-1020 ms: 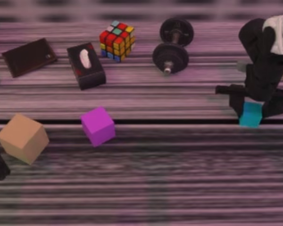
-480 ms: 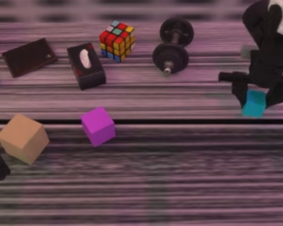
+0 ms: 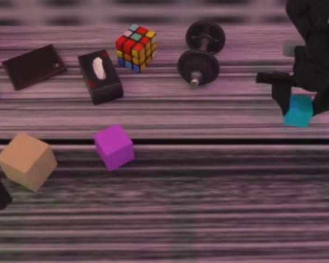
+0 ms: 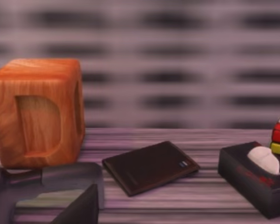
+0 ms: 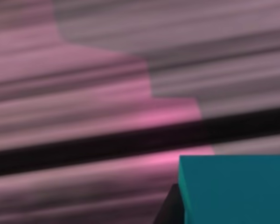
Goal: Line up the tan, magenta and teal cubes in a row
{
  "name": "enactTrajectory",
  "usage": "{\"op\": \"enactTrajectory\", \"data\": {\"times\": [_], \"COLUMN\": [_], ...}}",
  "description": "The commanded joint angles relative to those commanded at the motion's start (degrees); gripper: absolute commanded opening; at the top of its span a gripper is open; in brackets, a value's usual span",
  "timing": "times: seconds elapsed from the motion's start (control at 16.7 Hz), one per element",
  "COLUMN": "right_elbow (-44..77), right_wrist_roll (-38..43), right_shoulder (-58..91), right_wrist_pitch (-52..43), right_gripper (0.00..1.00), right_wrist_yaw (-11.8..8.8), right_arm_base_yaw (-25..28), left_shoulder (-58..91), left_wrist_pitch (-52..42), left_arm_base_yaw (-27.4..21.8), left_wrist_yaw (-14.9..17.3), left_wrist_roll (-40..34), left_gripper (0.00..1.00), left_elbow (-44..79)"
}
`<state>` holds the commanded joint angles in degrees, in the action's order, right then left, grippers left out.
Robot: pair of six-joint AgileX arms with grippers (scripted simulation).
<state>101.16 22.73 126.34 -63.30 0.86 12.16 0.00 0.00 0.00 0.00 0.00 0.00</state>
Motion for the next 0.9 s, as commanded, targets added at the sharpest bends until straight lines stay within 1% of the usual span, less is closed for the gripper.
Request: {"op": "enactTrajectory", "data": {"times": [0.06,0.18,0.6,0.72,0.9], "right_elbow": [-0.49,-2.49,-13.80,-15.46,-15.64], "right_wrist_roll": [0.39,2.11,12.02,13.48,13.63], "right_shoulder": [-0.43,-2.19,-11.79,-13.36,-13.54], "right_wrist_pitch": [0.07,0.37,1.90,2.23,2.28], "right_gripper": [0.00,0.00,0.00,0.00,0.00], "right_wrist_yaw": [0.01,0.06,0.26,0.32,0.33], "right_arm_base_yaw": [0.76,3.94,20.98,23.26,23.49], "left_shoulder": [0.00,0.00,0.00,0.00,0.00], "left_wrist_pitch": [0.00,0.00,0.00,0.00,0.00], "left_arm_base_yaw": [0.00,0.00,0.00,0.00,0.00], "left_wrist_yaw": [0.00,0.00,0.00,0.00,0.00], "left_wrist_roll": [0.00,0.00,0.00,0.00,0.00], "left_gripper": [1.00,1.00,1.00,1.00,1.00], "left_elbow": [0.00,0.00,0.00,0.00,0.00]}}
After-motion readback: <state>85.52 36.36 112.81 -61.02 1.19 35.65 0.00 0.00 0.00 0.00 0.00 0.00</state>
